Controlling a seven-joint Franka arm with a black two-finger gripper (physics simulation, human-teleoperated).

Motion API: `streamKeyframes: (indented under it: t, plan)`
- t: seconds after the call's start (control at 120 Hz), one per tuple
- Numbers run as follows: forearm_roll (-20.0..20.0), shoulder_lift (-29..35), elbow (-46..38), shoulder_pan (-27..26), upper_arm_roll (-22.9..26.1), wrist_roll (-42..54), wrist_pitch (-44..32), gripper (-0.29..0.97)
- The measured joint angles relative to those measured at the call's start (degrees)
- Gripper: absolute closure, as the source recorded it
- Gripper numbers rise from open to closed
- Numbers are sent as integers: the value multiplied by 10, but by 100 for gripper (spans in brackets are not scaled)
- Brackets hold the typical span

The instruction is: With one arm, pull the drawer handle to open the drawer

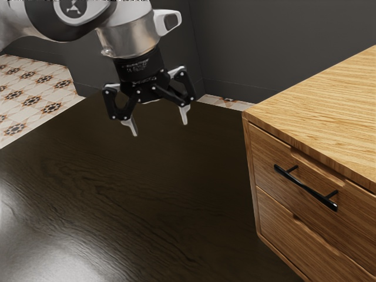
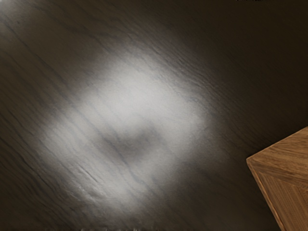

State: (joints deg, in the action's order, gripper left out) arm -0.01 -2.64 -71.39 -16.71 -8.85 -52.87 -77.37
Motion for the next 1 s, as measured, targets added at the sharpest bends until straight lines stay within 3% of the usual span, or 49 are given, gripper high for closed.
streamKeyframes:
  t: [0.25, 0.425, 0.65, 1.0]
  plan:
    - [2, 0, -7, -28, 20, -123, -47, 0]
    - [2, 53, -70, -62, 20, -183, -89, 0]
    - [0, 85, -145, -96, 20, -239, -160, 0]
    - [-1, 94, -183, -128, 21, -296, -235, 0]
